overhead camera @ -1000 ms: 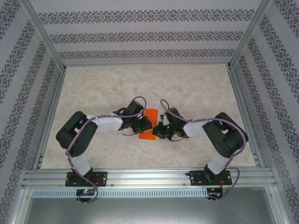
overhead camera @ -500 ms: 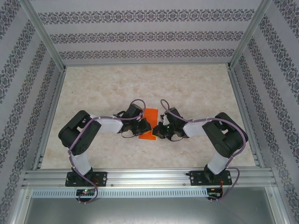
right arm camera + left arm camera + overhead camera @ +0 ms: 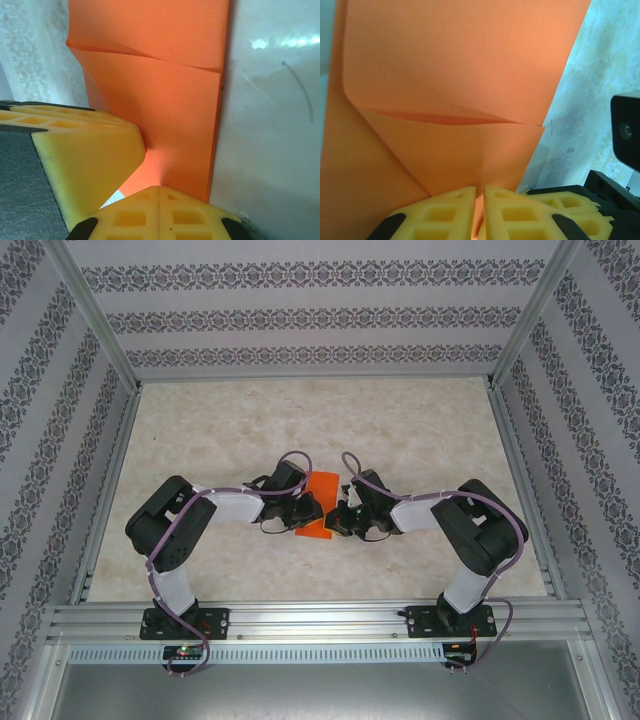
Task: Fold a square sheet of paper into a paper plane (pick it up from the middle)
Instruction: Fold the triangle a second time at the center of the table.
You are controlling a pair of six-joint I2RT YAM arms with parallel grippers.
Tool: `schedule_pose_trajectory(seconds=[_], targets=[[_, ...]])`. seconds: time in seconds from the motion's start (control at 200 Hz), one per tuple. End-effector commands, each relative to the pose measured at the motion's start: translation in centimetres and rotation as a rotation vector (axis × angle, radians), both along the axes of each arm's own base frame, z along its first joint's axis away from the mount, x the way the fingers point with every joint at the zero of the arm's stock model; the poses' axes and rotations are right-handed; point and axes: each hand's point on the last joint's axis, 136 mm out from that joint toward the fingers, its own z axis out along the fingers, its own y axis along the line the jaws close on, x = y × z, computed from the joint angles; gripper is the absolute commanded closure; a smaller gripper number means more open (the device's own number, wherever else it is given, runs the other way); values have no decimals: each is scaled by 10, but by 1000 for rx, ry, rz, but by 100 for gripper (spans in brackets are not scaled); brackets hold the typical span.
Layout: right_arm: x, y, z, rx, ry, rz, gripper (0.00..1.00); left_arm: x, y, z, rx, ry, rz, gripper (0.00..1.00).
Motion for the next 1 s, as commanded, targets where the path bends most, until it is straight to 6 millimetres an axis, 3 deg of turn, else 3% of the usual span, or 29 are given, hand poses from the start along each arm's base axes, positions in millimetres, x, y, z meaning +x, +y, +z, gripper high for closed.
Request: schedule_pose_trajectory(seconds=[0.0, 0.52, 0.824, 0.994], targets=[[-38, -27, -55, -204, 117, 32, 96, 17, 22, -20, 110, -21, 51, 83], [-42, -37, -60, -251, 125, 27, 98, 34, 31, -16, 82, -41, 57, 81], [-44, -38, -62, -256, 128, 38, 99, 47, 26, -8, 66, -59, 50, 80], [-46, -40, -63, -261, 129, 35, 99, 50, 36, -12, 83, -58, 63, 80]])
